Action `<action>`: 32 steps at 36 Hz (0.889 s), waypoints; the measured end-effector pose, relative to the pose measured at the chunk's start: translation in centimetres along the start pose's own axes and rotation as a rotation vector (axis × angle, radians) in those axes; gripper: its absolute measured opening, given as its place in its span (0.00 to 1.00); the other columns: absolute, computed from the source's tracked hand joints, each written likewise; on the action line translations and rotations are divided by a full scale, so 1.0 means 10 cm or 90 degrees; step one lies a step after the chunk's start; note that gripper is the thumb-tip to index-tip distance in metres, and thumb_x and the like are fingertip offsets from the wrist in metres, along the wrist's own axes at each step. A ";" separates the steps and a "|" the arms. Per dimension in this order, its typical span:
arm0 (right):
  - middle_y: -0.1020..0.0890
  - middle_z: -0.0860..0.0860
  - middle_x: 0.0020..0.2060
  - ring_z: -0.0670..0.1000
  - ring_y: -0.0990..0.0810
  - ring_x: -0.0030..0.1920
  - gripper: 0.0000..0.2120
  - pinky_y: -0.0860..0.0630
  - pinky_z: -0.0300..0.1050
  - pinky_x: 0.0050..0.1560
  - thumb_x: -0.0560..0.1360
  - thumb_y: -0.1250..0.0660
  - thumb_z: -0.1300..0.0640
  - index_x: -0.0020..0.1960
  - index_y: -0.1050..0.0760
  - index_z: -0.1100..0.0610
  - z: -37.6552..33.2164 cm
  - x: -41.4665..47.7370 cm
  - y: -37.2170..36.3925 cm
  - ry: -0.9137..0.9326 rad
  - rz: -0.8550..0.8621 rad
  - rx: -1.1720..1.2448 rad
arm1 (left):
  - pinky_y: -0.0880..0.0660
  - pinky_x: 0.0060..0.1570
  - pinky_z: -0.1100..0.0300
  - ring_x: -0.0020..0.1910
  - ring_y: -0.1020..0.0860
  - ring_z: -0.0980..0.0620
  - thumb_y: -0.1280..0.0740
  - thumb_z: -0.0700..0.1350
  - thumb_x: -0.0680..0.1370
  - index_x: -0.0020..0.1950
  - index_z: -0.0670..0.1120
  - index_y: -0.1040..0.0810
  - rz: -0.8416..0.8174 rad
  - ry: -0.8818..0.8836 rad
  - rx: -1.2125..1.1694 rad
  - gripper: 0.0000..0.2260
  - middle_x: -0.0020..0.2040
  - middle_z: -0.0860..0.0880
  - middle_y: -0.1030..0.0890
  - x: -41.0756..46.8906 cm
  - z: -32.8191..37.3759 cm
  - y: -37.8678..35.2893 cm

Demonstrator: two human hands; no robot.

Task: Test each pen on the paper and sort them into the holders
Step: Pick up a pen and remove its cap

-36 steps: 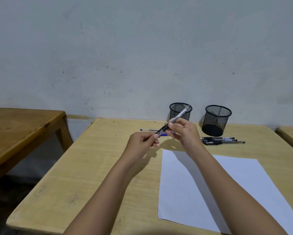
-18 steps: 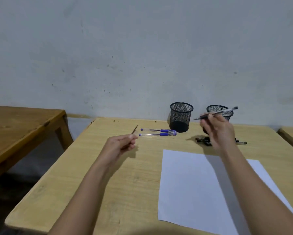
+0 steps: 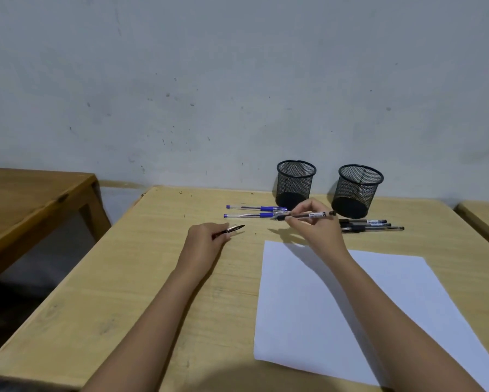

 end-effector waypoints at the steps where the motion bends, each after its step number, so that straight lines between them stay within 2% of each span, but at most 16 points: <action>1: 0.19 0.47 0.33 0.39 0.22 0.33 0.05 0.28 0.33 0.39 0.68 0.28 0.64 0.39 0.23 0.57 0.00 -0.01 -0.01 0.004 -0.008 -0.003 | 0.32 0.48 0.67 0.52 0.22 0.54 0.31 0.41 0.75 0.59 0.41 0.21 0.000 -0.010 0.017 0.13 0.55 0.44 0.18 0.00 0.00 0.00; 5: 0.17 0.48 0.39 0.37 0.20 0.38 0.02 0.28 0.26 0.41 0.70 0.28 0.62 0.42 0.18 0.57 -0.01 -0.04 -0.02 0.025 -0.010 -0.014 | 0.26 0.51 0.59 0.53 0.20 0.49 0.32 0.43 0.76 0.60 0.44 0.21 -0.012 -0.044 0.083 0.13 0.55 0.44 0.17 -0.01 0.01 -0.04; 10: 0.17 0.48 0.39 0.36 0.21 0.38 0.03 0.28 0.26 0.42 0.70 0.28 0.61 0.44 0.17 0.58 -0.01 -0.09 -0.03 0.030 -0.017 -0.014 | 0.25 0.50 0.55 0.52 0.22 0.47 0.33 0.42 0.77 0.59 0.42 0.20 -0.031 -0.087 0.127 0.12 0.52 0.44 0.18 0.00 0.03 -0.09; 16: 0.16 0.51 0.40 0.42 0.18 0.42 0.04 0.24 0.32 0.46 0.70 0.29 0.63 0.45 0.18 0.58 0.01 -0.13 -0.07 0.031 -0.039 -0.026 | 0.33 0.48 0.62 0.51 0.26 0.48 0.34 0.41 0.77 0.57 0.41 0.20 -0.035 -0.084 0.130 0.11 0.49 0.45 0.23 0.02 0.01 -0.11; 22: 0.18 0.49 0.36 0.36 0.20 0.34 0.06 0.27 0.27 0.37 0.67 0.27 0.67 0.42 0.21 0.63 0.00 -0.14 -0.11 0.009 -0.019 0.013 | 0.28 0.48 0.58 0.48 0.24 0.48 0.33 0.41 0.76 0.57 0.41 0.19 -0.039 -0.082 0.116 0.11 0.49 0.45 0.22 0.03 0.04 -0.08; 24: 0.19 0.49 0.35 0.37 0.21 0.32 0.06 0.27 0.28 0.36 0.67 0.27 0.66 0.40 0.23 0.60 0.02 -0.12 -0.12 0.012 0.000 -0.003 | 0.27 0.48 0.58 0.48 0.24 0.49 0.33 0.41 0.76 0.57 0.41 0.19 -0.041 -0.082 0.112 0.11 0.49 0.45 0.21 0.04 0.05 -0.07; 26: 0.20 0.48 0.34 0.38 0.22 0.33 0.06 0.26 0.30 0.36 0.68 0.27 0.63 0.39 0.24 0.58 0.03 -0.12 -0.12 0.010 0.013 -0.018 | 0.27 0.48 0.58 0.47 0.24 0.49 0.33 0.41 0.76 0.57 0.41 0.19 -0.040 -0.082 0.109 0.11 0.49 0.45 0.21 0.04 0.05 -0.07; 32: 0.17 0.53 0.39 0.40 0.19 0.36 0.03 0.27 0.29 0.38 0.71 0.30 0.63 0.44 0.20 0.60 0.06 -0.16 -0.13 -0.033 -0.011 0.033 | 0.28 0.50 0.60 0.50 0.25 0.50 0.34 0.41 0.77 0.56 0.42 0.20 -0.047 -0.077 0.097 0.10 0.49 0.46 0.22 0.01 0.05 -0.08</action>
Point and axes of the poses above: each hand's wrist, its own x-axis towards the middle knuckle, its own y-axis out of the back of the hand, z = x × y, the point moved 5 cm from there along x, towards the middle knuckle
